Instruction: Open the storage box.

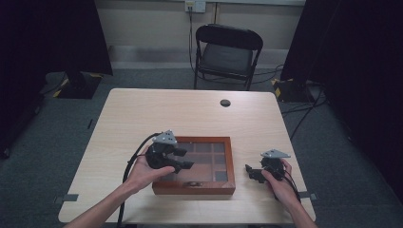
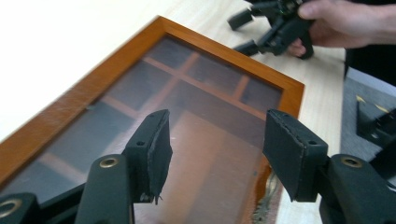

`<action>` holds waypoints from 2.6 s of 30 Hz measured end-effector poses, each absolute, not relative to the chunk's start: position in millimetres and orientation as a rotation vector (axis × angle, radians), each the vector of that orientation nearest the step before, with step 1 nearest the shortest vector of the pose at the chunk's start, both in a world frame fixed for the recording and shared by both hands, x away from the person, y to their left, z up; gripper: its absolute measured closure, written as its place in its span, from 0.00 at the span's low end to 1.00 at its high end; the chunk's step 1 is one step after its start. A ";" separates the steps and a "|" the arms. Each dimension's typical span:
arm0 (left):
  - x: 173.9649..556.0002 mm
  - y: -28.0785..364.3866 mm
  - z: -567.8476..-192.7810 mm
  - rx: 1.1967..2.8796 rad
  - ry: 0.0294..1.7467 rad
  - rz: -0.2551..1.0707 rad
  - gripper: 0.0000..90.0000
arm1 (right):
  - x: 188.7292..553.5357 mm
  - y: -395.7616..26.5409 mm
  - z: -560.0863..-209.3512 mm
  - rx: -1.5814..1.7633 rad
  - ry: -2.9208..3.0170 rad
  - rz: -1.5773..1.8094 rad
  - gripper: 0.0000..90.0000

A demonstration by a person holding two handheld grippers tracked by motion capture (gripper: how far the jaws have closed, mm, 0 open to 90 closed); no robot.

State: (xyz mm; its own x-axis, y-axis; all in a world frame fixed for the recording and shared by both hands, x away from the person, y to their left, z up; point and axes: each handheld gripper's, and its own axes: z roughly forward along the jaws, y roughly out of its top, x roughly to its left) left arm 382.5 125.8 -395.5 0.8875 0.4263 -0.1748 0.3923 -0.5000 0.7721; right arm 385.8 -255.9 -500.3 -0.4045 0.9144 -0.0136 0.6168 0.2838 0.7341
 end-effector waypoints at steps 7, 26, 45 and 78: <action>376.1 119.5 -406.3 2.169 0.573 0.031 0.51 | 385.8 -255.8 -500.3 1.374 2.123 0.917 0.14; 367.6 119.7 -421.9 2.199 0.535 -0.024 0.70 | 385.8 -255.9 -500.3 1.374 2.123 0.918 0.14; 351.6 107.5 -434.9 2.248 0.437 -0.054 0.89 | 385.8 -255.9 -500.3 1.374 2.123 0.918 0.14; 357.9 105.6 -430.7 2.270 0.447 -0.102 0.90 | 386.0 -256.1 -500.2 1.370 2.126 0.917 0.14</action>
